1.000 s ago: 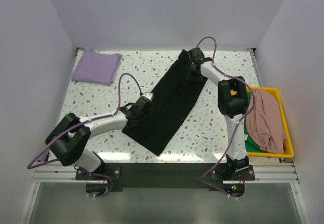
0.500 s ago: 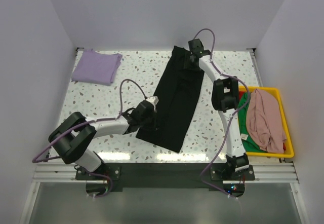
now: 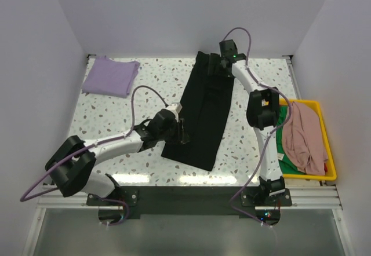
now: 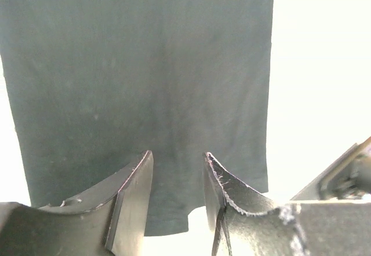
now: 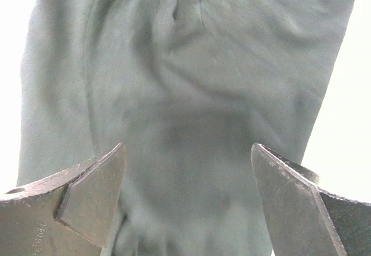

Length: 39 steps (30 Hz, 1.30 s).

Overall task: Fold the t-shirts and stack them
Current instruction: Fold the tshirt

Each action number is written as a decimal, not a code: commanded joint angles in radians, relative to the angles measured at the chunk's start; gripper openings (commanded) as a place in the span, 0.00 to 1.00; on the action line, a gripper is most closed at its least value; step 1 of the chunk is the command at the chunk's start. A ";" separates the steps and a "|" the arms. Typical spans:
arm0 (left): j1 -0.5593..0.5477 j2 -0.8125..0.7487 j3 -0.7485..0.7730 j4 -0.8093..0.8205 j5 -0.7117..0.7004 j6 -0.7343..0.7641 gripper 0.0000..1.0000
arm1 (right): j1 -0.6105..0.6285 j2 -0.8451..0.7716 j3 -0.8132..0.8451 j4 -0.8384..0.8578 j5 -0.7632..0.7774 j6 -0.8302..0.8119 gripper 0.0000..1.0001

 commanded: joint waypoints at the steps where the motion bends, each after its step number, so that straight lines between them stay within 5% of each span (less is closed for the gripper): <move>1: 0.013 -0.110 0.072 -0.076 -0.093 0.035 0.45 | -0.004 -0.283 -0.058 0.002 0.006 0.034 0.92; 8: 0.033 -0.133 0.033 -0.055 -0.083 0.071 0.35 | 0.138 -0.602 -0.469 0.031 0.136 0.095 0.82; 12: 0.030 -0.090 0.014 -0.049 -0.046 0.065 0.28 | 0.197 -0.748 -0.798 0.070 0.125 0.182 0.56; 23: 0.053 -0.081 -0.037 -0.026 -0.081 0.047 0.30 | 0.592 -1.237 -1.438 0.238 0.142 0.353 0.55; 29: 0.059 -0.067 -0.094 0.013 -0.047 0.019 0.30 | 0.804 -1.302 -1.548 0.304 0.213 0.405 0.55; 39: 0.083 -0.052 -0.112 0.013 -0.027 0.024 0.29 | 1.011 -1.090 -1.474 0.384 0.383 0.356 0.55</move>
